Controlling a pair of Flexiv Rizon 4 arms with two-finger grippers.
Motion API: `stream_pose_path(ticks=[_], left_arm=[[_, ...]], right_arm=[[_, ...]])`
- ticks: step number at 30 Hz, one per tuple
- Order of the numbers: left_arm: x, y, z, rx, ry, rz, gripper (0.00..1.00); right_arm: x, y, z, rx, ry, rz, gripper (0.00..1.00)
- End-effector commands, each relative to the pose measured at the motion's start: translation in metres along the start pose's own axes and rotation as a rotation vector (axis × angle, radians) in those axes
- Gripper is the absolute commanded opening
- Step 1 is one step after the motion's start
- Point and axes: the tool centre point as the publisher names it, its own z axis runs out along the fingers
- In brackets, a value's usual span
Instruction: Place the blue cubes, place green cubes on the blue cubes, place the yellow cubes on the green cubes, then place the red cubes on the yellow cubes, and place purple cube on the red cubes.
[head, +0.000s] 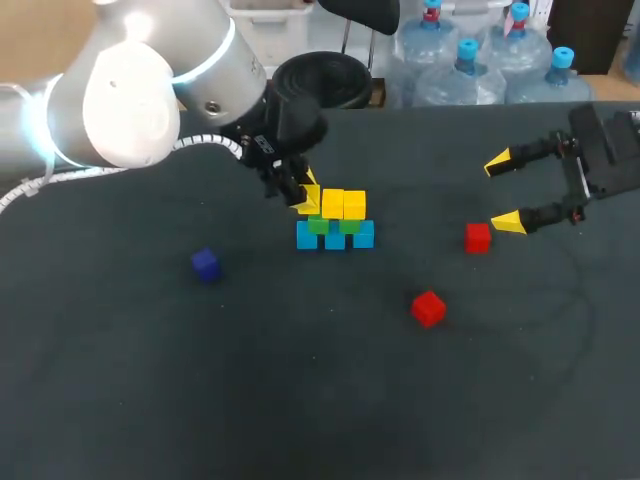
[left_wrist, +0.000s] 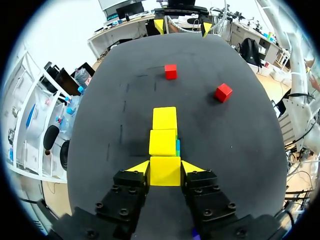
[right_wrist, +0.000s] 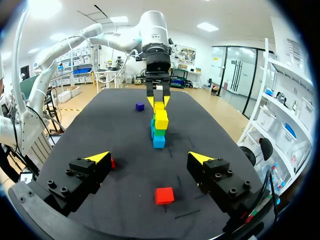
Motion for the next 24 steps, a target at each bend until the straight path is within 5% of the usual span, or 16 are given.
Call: stream_pose_path(ticks=[1,24], left_arm=[[-0.0002,0.0023,0.001,0.006,0.002,0.001,0.0],[0.0006,0.0018,0.0035,0.009,0.002,-0.004,0.0]], right_arm=[[0.0002,0.0001,0.0005,0.001,-0.001,-0.001,1.0],[0.0002,0.0001,0.0005,0.001,-0.001,-0.001,1.0]])
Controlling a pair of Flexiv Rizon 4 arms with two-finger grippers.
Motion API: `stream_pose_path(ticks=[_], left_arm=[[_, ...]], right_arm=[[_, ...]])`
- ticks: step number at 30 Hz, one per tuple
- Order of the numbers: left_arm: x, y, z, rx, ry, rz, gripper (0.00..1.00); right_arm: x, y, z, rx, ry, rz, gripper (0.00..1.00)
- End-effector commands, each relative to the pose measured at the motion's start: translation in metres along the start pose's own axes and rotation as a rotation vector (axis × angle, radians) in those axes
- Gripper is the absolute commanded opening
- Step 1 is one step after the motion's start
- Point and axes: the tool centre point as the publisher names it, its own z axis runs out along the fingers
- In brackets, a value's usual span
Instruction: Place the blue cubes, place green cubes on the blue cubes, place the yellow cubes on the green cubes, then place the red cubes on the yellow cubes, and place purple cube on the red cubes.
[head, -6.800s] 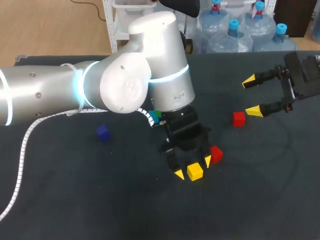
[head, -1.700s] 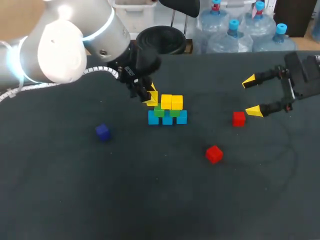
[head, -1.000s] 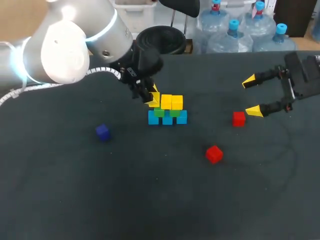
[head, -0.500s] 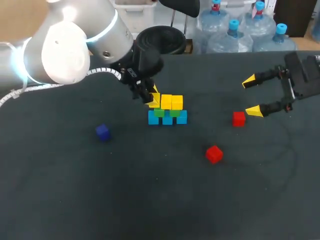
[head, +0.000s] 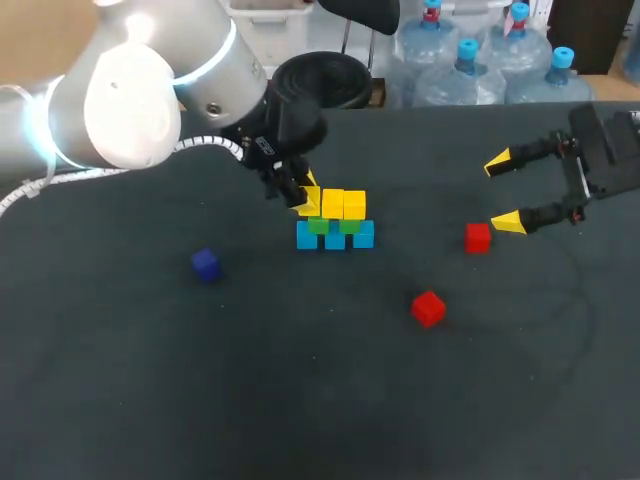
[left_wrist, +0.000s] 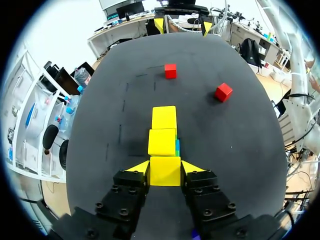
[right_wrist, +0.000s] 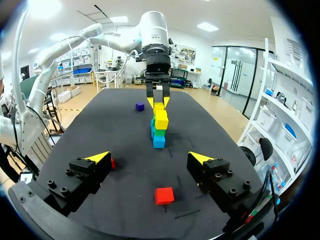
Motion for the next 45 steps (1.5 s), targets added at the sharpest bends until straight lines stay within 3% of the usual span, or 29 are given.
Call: stream_pose_path(ticks=[1,45], left_arm=[[-0.0002,0.0026,0.001,0.005,0.002,0.0,0.0],[0.0031,0.0068,0.0078,0.018,0.007,-0.002,0.0]], right_arm=[[0.0002,0.0001,0.0005,0.001,-0.001,-0.001,1.0],[0.0002,0.0001,0.0005,0.001,-0.001,-0.001,1.0]])
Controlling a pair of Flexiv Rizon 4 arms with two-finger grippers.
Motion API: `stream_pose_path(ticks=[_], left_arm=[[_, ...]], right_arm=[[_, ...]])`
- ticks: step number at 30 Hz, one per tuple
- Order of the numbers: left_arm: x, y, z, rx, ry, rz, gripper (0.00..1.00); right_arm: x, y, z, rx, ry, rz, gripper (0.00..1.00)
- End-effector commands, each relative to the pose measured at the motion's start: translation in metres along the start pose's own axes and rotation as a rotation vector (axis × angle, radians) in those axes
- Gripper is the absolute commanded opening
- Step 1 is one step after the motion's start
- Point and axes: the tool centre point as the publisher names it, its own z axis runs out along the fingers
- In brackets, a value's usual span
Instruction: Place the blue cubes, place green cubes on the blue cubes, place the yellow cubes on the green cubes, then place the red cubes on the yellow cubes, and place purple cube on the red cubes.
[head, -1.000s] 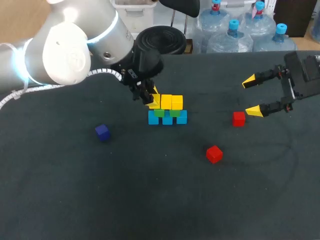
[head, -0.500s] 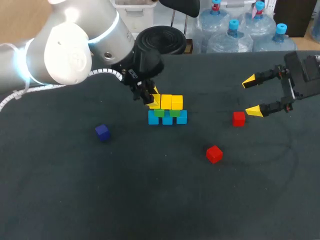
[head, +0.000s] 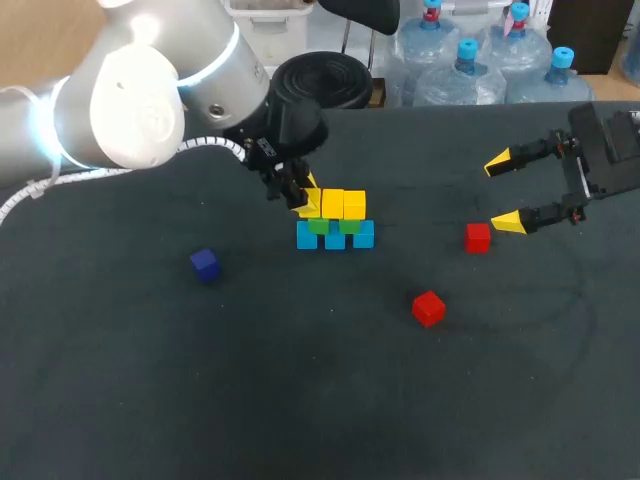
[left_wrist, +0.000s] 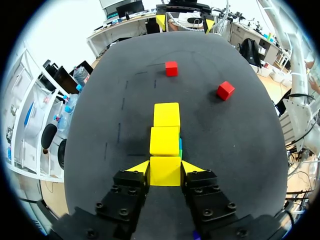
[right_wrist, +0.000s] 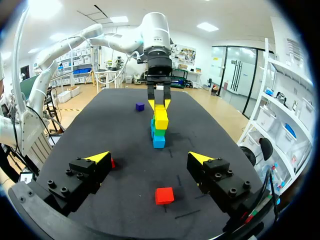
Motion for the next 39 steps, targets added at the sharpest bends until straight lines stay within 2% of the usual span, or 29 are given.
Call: stream_pose_path(ticks=[1,24,39], left_arm=[[0.0001,0.0035,0.001,0.008,0.003,0.002,0.0],[-0.0004,0.0063,0.0024,0.013,0.003,0.001,0.0],[0.0,0.0073,0.0031,0.015,0.003,0.002,0.09]], right_arm=[[0.0002,0.0001,0.0005,0.001,-0.001,-0.001,1.0],[0.0002,0.0001,0.0005,0.001,-0.001,-0.001,1.0],[0.0002,0.0001,0.0005,0.001,-0.001,-0.001,1.0]])
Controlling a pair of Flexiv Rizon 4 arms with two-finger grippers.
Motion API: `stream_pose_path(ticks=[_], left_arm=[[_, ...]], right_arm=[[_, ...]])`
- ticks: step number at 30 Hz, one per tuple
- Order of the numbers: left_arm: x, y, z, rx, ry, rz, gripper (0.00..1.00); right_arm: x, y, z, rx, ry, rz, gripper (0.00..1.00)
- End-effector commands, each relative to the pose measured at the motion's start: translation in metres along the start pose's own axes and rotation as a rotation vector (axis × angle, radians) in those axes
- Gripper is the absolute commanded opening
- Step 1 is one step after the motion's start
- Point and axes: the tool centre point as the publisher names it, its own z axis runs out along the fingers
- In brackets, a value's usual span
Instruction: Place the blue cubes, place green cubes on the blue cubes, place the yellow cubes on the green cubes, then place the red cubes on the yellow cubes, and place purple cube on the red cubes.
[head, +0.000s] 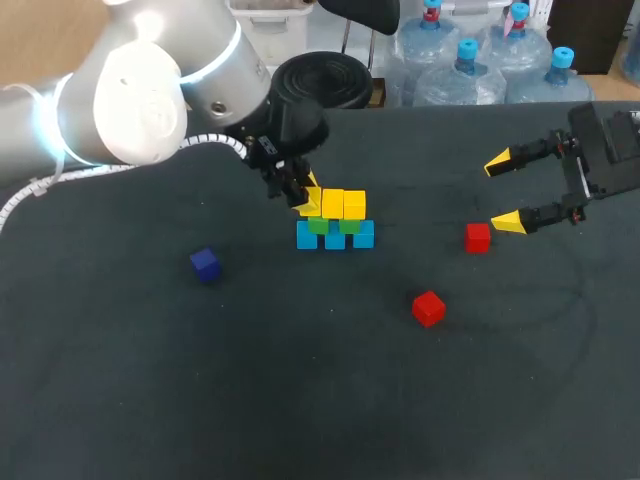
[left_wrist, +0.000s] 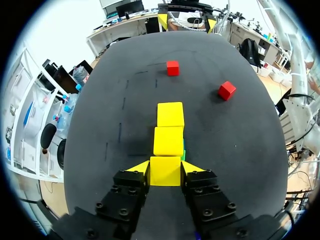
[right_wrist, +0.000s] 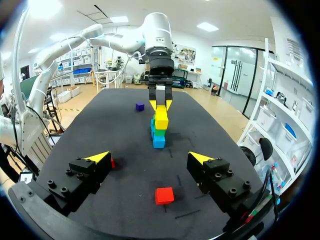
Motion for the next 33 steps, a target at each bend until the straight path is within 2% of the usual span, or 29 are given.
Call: stream_pose_path(ticks=[1,8,10,13,33], left_arm=[[-0.0001,0.0033,0.001,0.008,0.001,0.002,0.1],[-0.0001,0.0039,0.0013,0.01,0.001,0.0,0.17],[0.0,0.004,0.0014,0.01,0.001,0.0,0.23],[0.0002,0.0041,0.0014,0.012,0.002,0.001,0.27],[0.0018,0.0045,0.0006,0.015,0.003,0.003,0.42]], right_arm=[[0.0002,0.0001,0.0005,0.001,-0.001,-0.001,1.0],[0.0002,0.0001,0.0005,0.001,-0.001,-0.001,1.0],[0.0002,0.0001,0.0005,0.001,-0.001,-0.001,1.0],[0.0002,0.0001,0.0005,0.001,-0.001,-0.001,1.0],[0.0002,0.0001,0.0005,0.001,-0.001,-0.001,1.0]])
